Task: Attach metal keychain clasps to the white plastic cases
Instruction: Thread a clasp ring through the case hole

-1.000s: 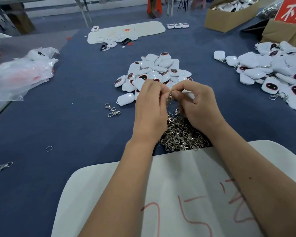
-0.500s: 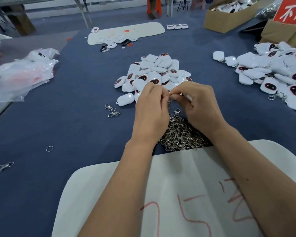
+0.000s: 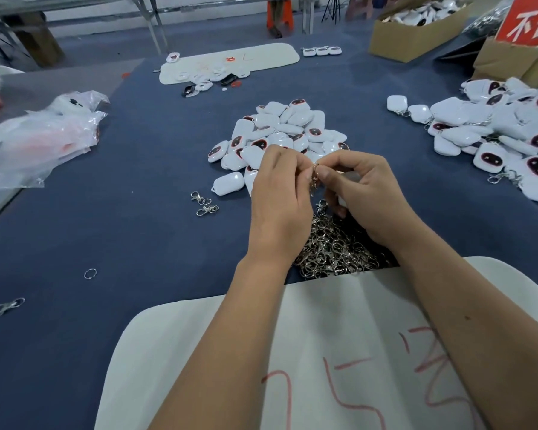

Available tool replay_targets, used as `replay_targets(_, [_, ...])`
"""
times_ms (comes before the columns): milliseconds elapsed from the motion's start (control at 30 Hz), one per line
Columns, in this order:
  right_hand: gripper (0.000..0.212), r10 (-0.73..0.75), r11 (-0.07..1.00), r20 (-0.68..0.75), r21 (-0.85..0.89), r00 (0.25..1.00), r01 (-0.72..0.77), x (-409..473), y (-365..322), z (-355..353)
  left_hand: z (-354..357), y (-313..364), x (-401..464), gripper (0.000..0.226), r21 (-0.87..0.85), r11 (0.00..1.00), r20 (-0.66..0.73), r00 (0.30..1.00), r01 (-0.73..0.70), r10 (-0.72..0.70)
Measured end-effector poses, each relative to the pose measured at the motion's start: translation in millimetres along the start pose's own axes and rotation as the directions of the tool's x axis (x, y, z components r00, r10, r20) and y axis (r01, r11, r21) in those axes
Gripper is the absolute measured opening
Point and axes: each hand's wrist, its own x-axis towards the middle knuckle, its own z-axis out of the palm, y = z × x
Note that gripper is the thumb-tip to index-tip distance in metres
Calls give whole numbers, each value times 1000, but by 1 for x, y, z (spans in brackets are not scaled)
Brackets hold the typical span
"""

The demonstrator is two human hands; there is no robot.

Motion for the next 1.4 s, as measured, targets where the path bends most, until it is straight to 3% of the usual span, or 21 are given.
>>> replay_targets(267, [17, -153, 941, -26, -309, 988, 138, -2, -1, 3, 0, -4, 0, 16, 44, 999, 40, 999, 26, -28])
replay_targets(467, [12, -315, 807, 37, -516, 949, 288, 0, 0, 0, -2, -5, -1, 16, 64, 997, 68, 997, 31, -36])
replay_targets(667, [13, -389, 691, 137, -611, 911, 387, 1, 1, -4, -1, -6, -2, 17, 108, 993, 93, 994, 52, -62])
replay_targets(867, [14, -414, 672, 126, -626, 902, 396, 1, 1, -4, -1, -4, -3, 16, 115, 990, 89, 992, 77, -87])
replay_targets(1133, [8, -252, 871, -91, -456, 964, 184, -2, 0, 6, -2, -3, 0, 14, -9, 1000, -15, 999, 28, -29])
replay_targets(1400, [16, -184, 959, -7, -222, 983, 178, -4, -6, 6, 0, -2, 1, 14, -42, 999, -29, 999, -18, 17])
